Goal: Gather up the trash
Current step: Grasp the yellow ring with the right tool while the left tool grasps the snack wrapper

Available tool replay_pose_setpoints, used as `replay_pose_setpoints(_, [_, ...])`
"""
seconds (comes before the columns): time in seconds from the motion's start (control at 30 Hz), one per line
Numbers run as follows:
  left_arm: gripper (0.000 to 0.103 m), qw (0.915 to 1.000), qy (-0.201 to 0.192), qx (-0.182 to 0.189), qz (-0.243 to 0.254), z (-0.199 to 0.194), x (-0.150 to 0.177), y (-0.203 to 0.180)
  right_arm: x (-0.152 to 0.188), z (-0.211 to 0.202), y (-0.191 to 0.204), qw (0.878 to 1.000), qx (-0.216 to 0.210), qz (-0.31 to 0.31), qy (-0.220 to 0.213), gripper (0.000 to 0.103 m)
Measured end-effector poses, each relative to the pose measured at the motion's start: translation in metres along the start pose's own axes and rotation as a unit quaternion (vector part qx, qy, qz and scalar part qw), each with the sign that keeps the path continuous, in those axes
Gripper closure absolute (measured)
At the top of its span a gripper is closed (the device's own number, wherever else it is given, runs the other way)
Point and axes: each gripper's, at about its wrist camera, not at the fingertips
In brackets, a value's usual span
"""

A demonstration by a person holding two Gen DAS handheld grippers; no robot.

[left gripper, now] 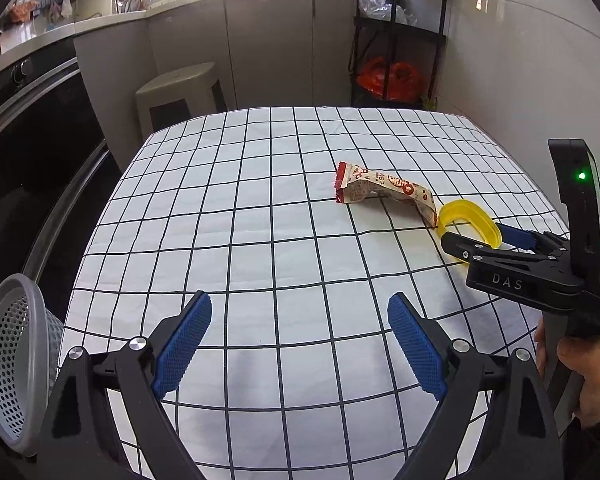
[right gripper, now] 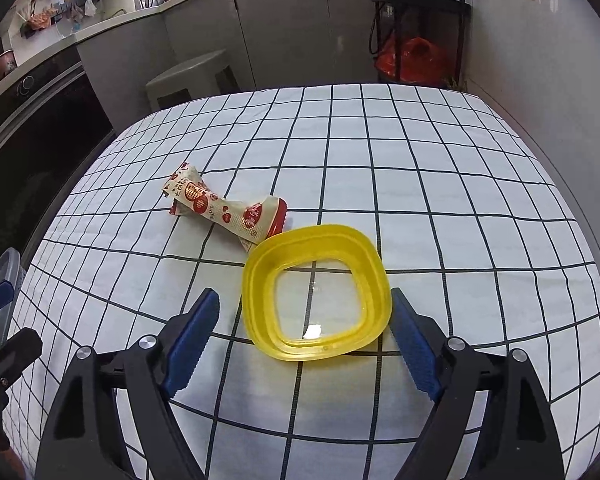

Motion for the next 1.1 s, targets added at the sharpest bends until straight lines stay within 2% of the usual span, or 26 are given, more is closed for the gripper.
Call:
replay_pose_setpoints(0.07, [0.015, 1.0, 0.002, 0.001, -0.002, 0.0, 0.0, 0.0, 0.0, 0.0, 0.002, 1.0, 0.001, -0.005, -0.001, 0.022])
replay_pose_setpoints(0.13, [0.015, 1.0, 0.003, 0.002, -0.003, 0.0, 0.001, 0.0, 0.0, 0.001, 0.002, 1.0, 0.001, -0.007, -0.001, 0.035])
replay_pose_setpoints(0.33, [0.015, 1.0, 0.007, 0.0, 0.001, 0.0, 0.002, -0.006, 0.003, -0.005, -0.002, 1.0, -0.002, -0.008, -0.009, 0.036])
replay_pose_setpoints(0.57, [0.015, 0.9999, 0.013, -0.001, -0.011, 0.009, -0.001, -0.02, 0.015, -0.028, -0.02, 0.999, -0.011, 0.023, -0.028, 0.036])
replay_pose_setpoints(0.83, [0.015, 0.9994, 0.015, -0.013, -0.029, 0.036, -0.022, -0.054, 0.026, -0.056, -0.043, 0.998, 0.005, 0.044, -0.049, 0.036])
replay_pose_setpoints(1.1, [0.015, 0.998, 0.011, -0.031, -0.053, 0.067, -0.047, -0.089, 0.029, -0.065, -0.061, 0.996, -0.012, 0.067, -0.064, 0.036])
Point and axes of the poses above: each gripper's, at about its wrist camera, not at the fingertips, and z roughly the way its jaws point, y to its left, x to its underside, and after that the axes turned 15 degrees about -z, right-handed
